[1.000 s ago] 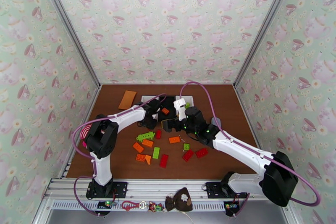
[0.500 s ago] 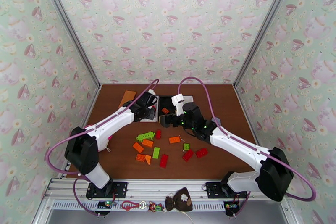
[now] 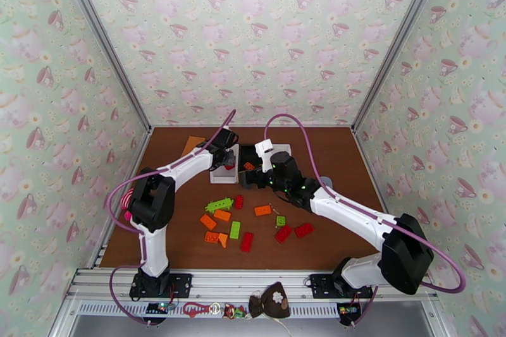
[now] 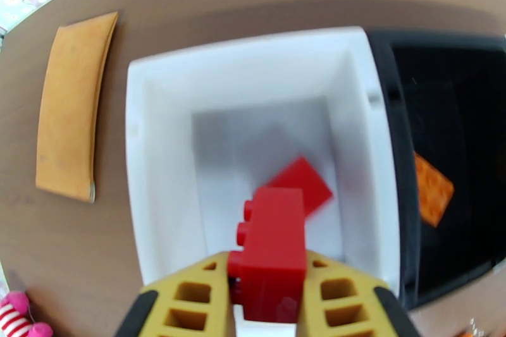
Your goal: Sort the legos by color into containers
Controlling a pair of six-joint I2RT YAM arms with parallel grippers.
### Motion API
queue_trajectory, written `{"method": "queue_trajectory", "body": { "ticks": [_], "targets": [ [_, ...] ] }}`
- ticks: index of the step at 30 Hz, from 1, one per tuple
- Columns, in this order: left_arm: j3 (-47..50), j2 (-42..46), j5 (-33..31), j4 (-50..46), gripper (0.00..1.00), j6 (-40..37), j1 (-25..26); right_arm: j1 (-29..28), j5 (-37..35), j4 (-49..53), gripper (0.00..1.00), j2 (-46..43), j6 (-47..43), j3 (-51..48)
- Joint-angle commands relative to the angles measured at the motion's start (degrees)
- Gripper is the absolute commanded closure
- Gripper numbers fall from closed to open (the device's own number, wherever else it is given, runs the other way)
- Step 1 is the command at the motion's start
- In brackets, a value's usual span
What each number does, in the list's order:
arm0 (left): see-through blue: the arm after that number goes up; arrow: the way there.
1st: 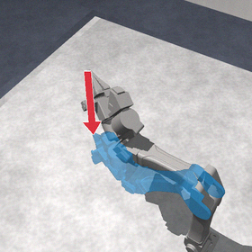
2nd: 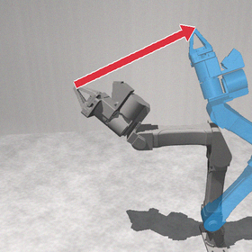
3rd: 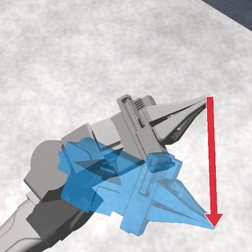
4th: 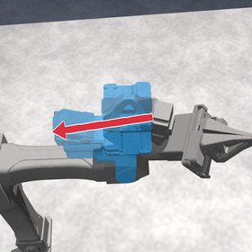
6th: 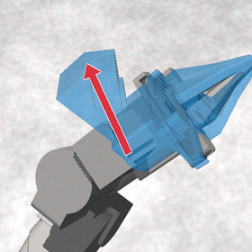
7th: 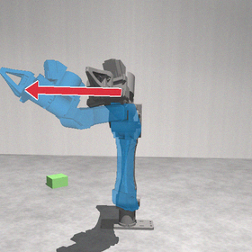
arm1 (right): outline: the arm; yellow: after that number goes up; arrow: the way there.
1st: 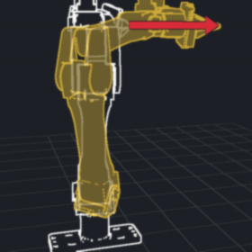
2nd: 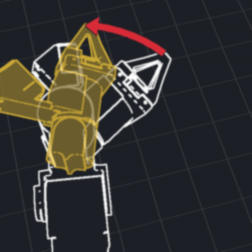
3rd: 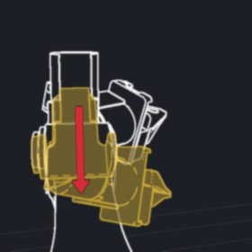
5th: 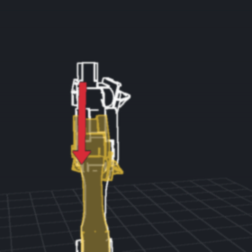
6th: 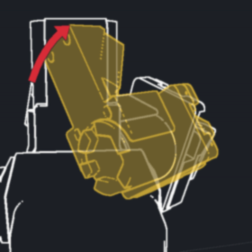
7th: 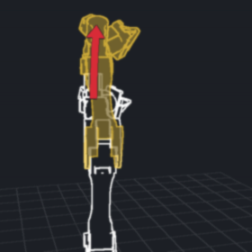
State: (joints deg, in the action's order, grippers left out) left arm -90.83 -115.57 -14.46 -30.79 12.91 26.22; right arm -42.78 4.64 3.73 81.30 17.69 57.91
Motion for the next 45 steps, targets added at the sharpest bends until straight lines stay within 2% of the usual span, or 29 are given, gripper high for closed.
{"method": "queue_trajectory", "body": {
  "ticks": [1, 4, 6, 9, 11, 19, 24, 27, 33, 36, 40, 45],
  "targets": [
    [-4.09, -2.73, -1.04, -0.65, 0.79, -0.34, -0.88, -0.28, -1.91, 0.24, 0.01, 0.66, -1.25, 2.51],
    [-5.58, -3.56, -0.75, -1.47, 0.76, -0.39, -1.17, -0.30, -2.52, 1.18, 0.01, 0.77, -1.77, 3.21],
    [-5.21, -2.89, -0.49, -1.33, 0.70, -0.34, -1.21, -0.21, -3.04, 1.61, 0.01, 0.76, -1.98, 3.48],
    [-4.04, -0.56, 0.69, -0.90, 0.50, -1.49, -1.11, -0.24, -3.88, 2.45, 0.01, 0.70, -2.40, 3.85],
    [-2.87, 1.78, 0.21, -0.60, 0.42, -1.48, -0.97, -0.23, -4.93, 3.88, 0.01, 0.90, -2.65, 4.33],
    [6.27, 13.20, 2.92, 0.77, 0.25, -1.23, -0.67, -0.29, -6.71, 7.62, 0.01, -0.56, -3.39, 3.71],
    [15.55, 21.79, 7.77, 1.14, 0.12, -6.45, 0.43, -0.28, -7.80, 8.76, 0.01, -3.62, -2.67, 1.33],
    [18.39, 25.47, 11.43, -2.38, 0.05, -11.82, 0.54, -0.28, -8.42, 9.66, 0.01, -5.83, -2.37, -0.39],
    [19.37, 28.43, 13.94, -10.31, 0.02, -18.67, 1.02, -0.28, -9.47, 12.78, 0.01, -9.04, -1.10, -2.79],
    [20.69, 30.31, 18.06, -9.38, 0.02, -20.90, 1.98, -0.26, -9.14, 16.46, 0.01, -9.55, -0.56, -3.09],
    [23.43, 33.72, 24.80, -7.88, 0.01, -24.16, 2.91, -0.33, -13.61, 25.35, 0.01, -6.95, 2.17, -1.49],
    [27.28, 39.00, 28.75, -4.97, 0.02, -27.37, 3.12, -1.24, -15.10, 28.72, 0.01, -3.94, 6.71, -1.72]
  ]
}}
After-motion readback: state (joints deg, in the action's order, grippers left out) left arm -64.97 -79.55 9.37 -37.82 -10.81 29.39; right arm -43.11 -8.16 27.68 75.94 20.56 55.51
